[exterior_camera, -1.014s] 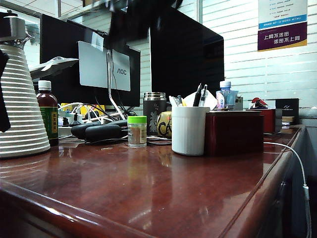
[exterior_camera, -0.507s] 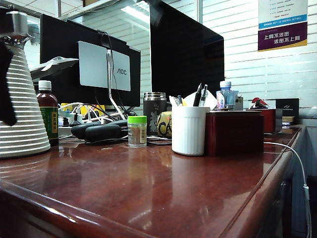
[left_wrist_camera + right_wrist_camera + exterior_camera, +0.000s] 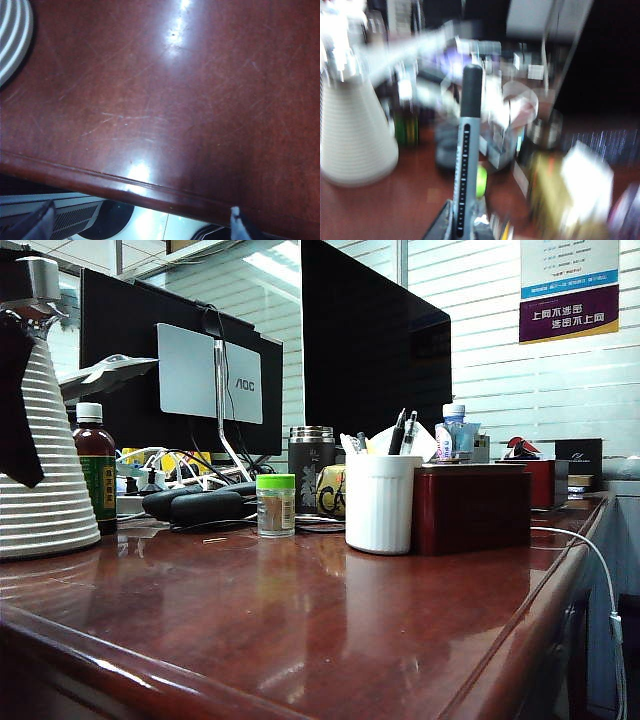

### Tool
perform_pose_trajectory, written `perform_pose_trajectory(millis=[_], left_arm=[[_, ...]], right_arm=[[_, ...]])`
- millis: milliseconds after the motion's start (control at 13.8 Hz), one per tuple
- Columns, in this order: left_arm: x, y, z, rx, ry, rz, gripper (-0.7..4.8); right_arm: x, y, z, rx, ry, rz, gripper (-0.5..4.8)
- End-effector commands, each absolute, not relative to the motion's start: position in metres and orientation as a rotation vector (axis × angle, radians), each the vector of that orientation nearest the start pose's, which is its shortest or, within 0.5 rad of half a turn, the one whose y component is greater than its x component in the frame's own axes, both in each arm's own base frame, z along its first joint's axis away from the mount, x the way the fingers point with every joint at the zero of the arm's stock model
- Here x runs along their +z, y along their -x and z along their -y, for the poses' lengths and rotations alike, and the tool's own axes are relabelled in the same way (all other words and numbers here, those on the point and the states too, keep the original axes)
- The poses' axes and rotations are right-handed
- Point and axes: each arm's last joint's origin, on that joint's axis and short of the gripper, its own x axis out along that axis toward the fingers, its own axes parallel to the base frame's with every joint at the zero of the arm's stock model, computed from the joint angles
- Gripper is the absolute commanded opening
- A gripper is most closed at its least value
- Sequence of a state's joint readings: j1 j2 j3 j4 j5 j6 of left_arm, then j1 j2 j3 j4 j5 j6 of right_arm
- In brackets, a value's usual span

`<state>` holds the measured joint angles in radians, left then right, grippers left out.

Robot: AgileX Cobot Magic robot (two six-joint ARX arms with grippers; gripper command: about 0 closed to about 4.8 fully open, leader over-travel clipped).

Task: Pick up all the pens on the desk and put them into the pen holder one by one.

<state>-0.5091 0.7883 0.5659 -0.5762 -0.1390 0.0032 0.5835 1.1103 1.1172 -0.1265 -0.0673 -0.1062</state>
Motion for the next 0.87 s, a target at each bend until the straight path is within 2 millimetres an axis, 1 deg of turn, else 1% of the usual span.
perform_pose_trajectory(millis=[72,145,217,290,434,507,869], left_arm=[[0.229,-0.138,0.072,-0.355,-0.245,-0.735,4.79],[0.230,-0.138,0.073,-0.356,-0.240,-0.720,4.79],[0.231,-0.140,0.073,-0.357,-0.235,-0.703,4.79],[0.232,-0.141,0.074,-0.358,-0.231,-0.690,4.79],[0.232,-0.141,0.074,-0.357,-0.231,-0.693,4.79],[0.231,-0.140,0.074,-0.357,-0.233,-0.698,4.79],[0.231,-0.140,0.074,-0.356,-0.234,-0.700,4.79]], right_arm=[[0.343,-0.216,-0.146,0.649,0.050,0.031,-0.01],[0.326,-0.227,-0.152,0.648,0.043,0.056,-0.01],[0.309,-0.242,-0.161,0.652,0.049,0.038,-0.01],[0.280,-0.269,-0.172,0.714,0.039,0.037,-0.01],[0.256,-0.287,-0.182,0.697,0.017,0.066,-0.01],[0.250,-0.292,-0.183,0.642,0.017,0.070,-0.01],[0.250,-0.304,-0.166,0.562,0.028,0.087,-0.01]])
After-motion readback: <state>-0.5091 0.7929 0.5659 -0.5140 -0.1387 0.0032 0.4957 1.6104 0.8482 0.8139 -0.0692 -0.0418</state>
